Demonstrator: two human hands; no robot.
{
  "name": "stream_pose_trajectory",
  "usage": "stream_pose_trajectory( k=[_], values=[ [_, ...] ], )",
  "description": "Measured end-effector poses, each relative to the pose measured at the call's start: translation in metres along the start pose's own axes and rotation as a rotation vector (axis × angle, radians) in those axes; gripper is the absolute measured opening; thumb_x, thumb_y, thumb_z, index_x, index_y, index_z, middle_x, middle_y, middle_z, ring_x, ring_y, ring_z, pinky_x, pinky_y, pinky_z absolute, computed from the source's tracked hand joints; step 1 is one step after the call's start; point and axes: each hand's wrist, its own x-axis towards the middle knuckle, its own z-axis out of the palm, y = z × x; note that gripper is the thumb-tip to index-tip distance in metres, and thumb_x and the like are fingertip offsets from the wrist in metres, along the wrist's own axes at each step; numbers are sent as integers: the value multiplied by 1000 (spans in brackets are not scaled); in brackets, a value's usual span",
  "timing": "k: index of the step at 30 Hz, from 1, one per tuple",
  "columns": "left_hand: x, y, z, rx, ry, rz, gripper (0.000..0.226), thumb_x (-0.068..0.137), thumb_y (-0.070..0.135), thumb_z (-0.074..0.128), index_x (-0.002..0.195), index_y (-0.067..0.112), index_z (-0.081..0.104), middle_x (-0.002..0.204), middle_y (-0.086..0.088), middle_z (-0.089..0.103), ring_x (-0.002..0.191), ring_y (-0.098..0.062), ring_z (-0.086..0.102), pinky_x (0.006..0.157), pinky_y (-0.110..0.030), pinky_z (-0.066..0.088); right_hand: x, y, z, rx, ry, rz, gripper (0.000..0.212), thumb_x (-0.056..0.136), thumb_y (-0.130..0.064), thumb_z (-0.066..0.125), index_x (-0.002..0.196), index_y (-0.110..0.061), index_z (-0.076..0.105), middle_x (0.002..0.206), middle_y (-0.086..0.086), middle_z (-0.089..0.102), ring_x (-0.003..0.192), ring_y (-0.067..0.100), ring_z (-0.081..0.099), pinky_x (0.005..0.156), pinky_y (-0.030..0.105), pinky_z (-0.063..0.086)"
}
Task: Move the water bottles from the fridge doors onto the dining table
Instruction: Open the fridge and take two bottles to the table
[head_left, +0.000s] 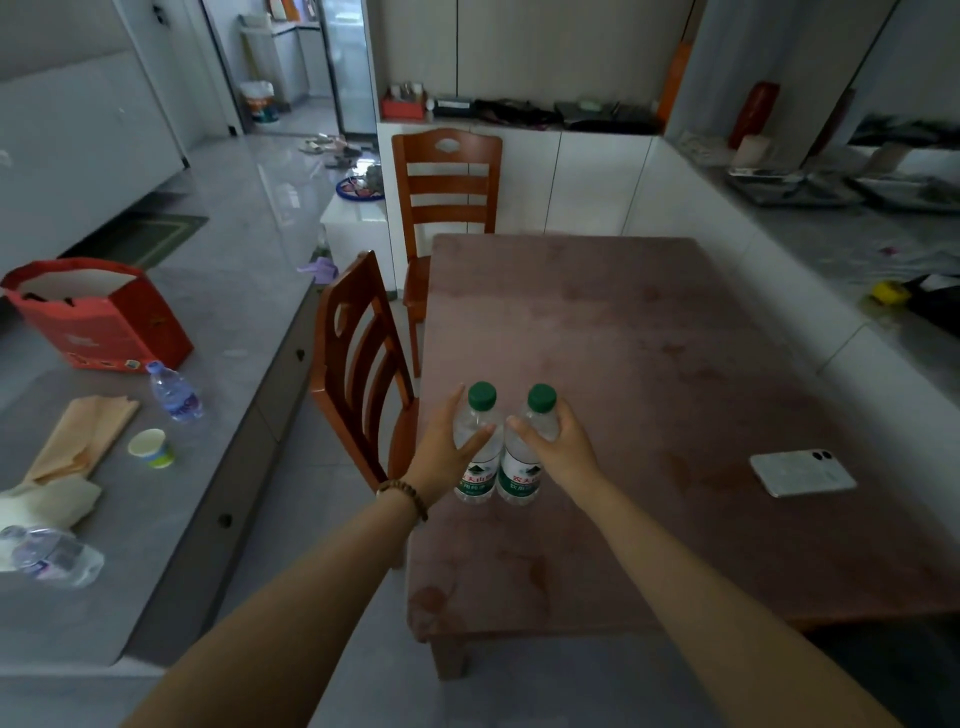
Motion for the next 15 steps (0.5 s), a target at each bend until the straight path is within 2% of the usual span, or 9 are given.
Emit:
stream_pose_trajectory(
  k=[2,4,8,10,12,14,15],
  values=[
    [-11,7,-3,6,20,-54,83,84,47,59,148,19,14,156,-2,21,141,-20,23,115,-41,24,-9,-3,-6,-31,-5,-9,56,80,-31,71,129,-19,46,131,-2,53,122,13,46,96,27,38],
    [-24,11,-6,25,47,-96,80,87,41,57,149,17,11,157,-3,19,142,-22,23,115,-40,25,-21,-4,-14,-84,-5,-12,66,81,-33,69,139,-19,38,139,-4,44,126,10,39,99,26,33],
    [-52,10,-14,84,70,-111,80,85,50,54,147,17,17,152,-6,30,138,-23,34,111,-44,34,-51,-5,-35,-189,-19,8,77,82,-33,69,145,-25,26,153,-1,29,140,18,28,110,35,30],
    [-64,17,-17,90,49,-112,78,87,50,52,147,16,17,152,-8,30,137,-25,35,111,-44,34,-73,-13,-45,-227,-44,-5,79,81,-35,70,146,-29,24,154,-3,26,141,16,25,111,34,28],
    [-82,36,-18,86,38,-102,71,92,39,50,147,10,15,153,-10,26,138,-27,32,112,-39,31,-99,-23,-56,-280,-42,-1,79,82,-39,67,147,-30,22,154,-4,23,141,16,24,108,32,26],
    [-99,49,-15,66,-3,-90,61,95,29,49,144,7,21,144,-9,37,133,-27,38,104,-35,36,-130,-30,-68,-317,-39,33,78,82,-41,65,146,-32,22,155,-3,21,141,19,25,111,37,29],
    [-112,56,-13,73,-43,-78,53,95,25,49,140,6,28,132,-6,44,128,-27,44,98,-33,39,-147,-32,-74,-334,-48,67,77,83,-42,65,146,-33,21,155,-2,20,141,20,25,111,39,30]
  ],
)
